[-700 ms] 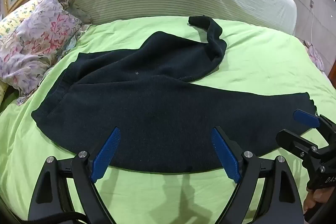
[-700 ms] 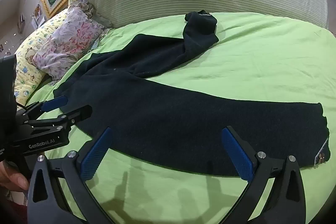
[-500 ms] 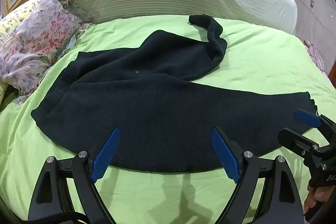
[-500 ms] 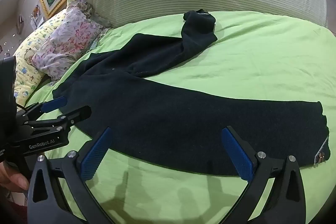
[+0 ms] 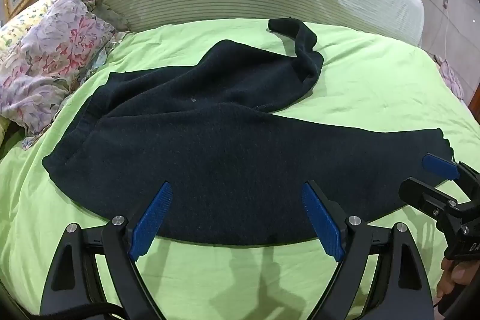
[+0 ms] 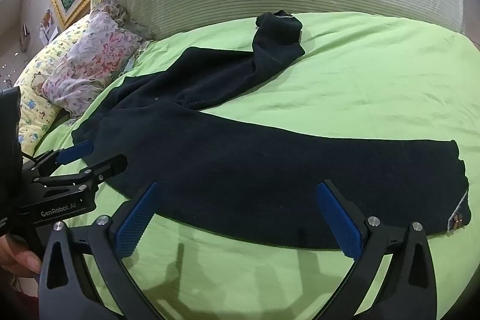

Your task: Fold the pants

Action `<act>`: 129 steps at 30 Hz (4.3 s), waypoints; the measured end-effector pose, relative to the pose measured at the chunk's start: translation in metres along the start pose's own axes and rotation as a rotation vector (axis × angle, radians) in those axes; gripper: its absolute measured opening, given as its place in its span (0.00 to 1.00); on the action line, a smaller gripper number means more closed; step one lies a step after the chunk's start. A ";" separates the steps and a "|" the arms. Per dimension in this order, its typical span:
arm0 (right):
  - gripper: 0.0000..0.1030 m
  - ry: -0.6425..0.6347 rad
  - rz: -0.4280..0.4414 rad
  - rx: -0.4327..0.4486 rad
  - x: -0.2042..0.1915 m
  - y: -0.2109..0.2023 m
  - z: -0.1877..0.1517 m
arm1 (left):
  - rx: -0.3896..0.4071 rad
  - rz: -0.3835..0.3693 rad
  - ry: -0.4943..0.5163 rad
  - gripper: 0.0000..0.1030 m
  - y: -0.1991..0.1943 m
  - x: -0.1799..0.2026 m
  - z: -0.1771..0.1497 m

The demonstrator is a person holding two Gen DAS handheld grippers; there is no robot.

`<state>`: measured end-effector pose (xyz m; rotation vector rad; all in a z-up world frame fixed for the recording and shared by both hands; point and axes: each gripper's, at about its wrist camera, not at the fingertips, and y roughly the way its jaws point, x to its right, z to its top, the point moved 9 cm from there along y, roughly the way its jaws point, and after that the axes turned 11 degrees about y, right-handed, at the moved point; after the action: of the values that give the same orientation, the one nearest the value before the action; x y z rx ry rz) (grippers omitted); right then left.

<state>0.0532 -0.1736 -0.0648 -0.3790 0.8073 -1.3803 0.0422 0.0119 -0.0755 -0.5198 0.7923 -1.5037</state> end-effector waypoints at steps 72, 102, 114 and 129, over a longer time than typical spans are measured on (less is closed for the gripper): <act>0.97 -0.162 -0.231 -0.091 -0.003 0.201 0.263 | -0.096 -0.020 0.062 0.86 0.134 -0.057 0.185; 0.29 0.341 -0.235 -0.134 0.247 0.064 0.219 | -0.188 -0.232 0.406 0.86 0.215 0.052 0.223; 0.56 0.129 -0.097 -0.243 0.244 0.106 0.272 | -0.358 -0.391 0.467 0.70 0.270 0.086 0.213; 0.08 0.096 0.038 -0.107 0.219 0.038 0.283 | -0.303 -0.577 0.440 0.08 0.227 0.102 0.222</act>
<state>0.2742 -0.4368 0.0416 -0.3804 0.9656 -1.3315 0.3470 -0.1182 -0.1113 -0.6916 1.3021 -2.0849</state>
